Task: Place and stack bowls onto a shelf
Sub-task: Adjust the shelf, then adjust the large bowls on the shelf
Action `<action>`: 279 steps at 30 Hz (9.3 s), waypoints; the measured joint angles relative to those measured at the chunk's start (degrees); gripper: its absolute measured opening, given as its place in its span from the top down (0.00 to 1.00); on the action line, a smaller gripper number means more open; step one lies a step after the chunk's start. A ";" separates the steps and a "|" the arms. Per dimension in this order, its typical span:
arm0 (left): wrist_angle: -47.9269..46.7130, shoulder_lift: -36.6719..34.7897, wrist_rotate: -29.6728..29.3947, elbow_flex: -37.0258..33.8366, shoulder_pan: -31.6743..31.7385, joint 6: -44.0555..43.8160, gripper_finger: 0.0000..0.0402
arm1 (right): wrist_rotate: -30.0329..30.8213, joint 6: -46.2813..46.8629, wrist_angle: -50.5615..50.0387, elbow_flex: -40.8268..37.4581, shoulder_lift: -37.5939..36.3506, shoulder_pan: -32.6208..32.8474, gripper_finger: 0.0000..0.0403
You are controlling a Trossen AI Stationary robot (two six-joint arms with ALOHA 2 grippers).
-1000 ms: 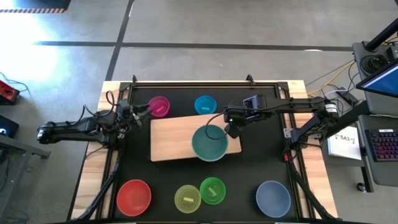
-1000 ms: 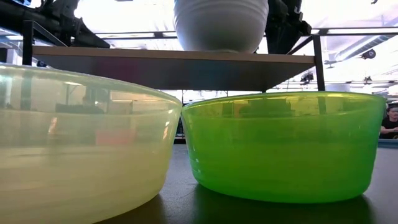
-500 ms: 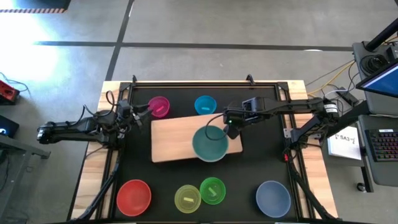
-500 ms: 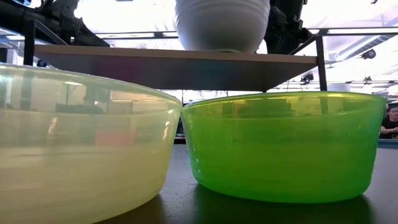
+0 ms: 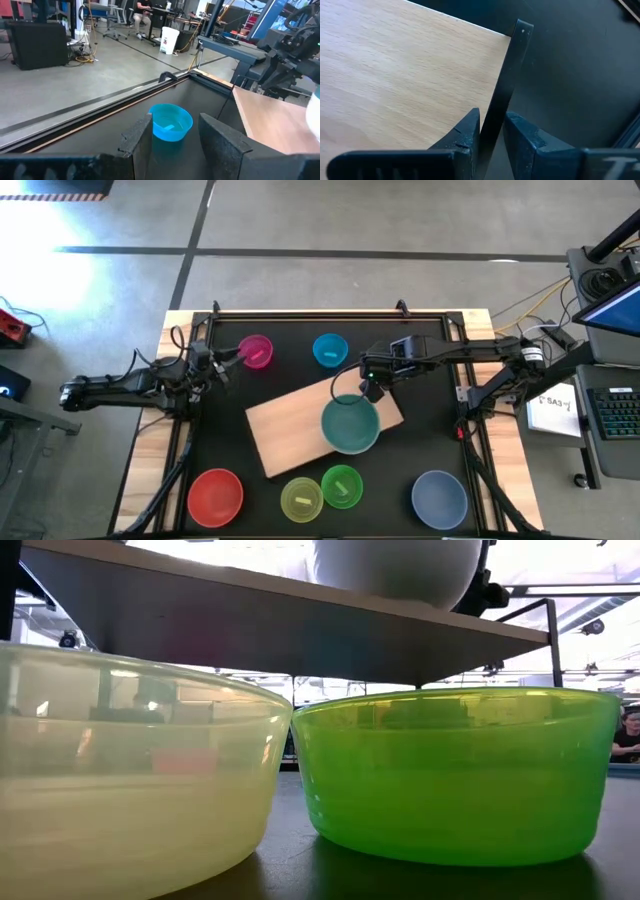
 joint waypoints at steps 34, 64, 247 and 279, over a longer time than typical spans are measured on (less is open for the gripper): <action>-34.33 37.66 18.46 38.96 -0.03 -13.23 0.65 | 1.76 -47.77 4.03 4.02 -0.62 -8.15 0.69; -52.02 66.10 31.14 57.55 -13.53 -32.34 0.65 | -16.37 -71.79 4.20 3.69 3.79 -8.15 0.69; -35.94 73.43 26.10 63.80 -10.03 -8.00 0.65 | -14.49 -47.71 5.22 5.84 -2.67 3.04 0.74; -31.49 80.11 28.10 66.35 -7.98 1.16 0.65 | -14.47 -46.70 1.96 5.79 -2.73 3.02 0.75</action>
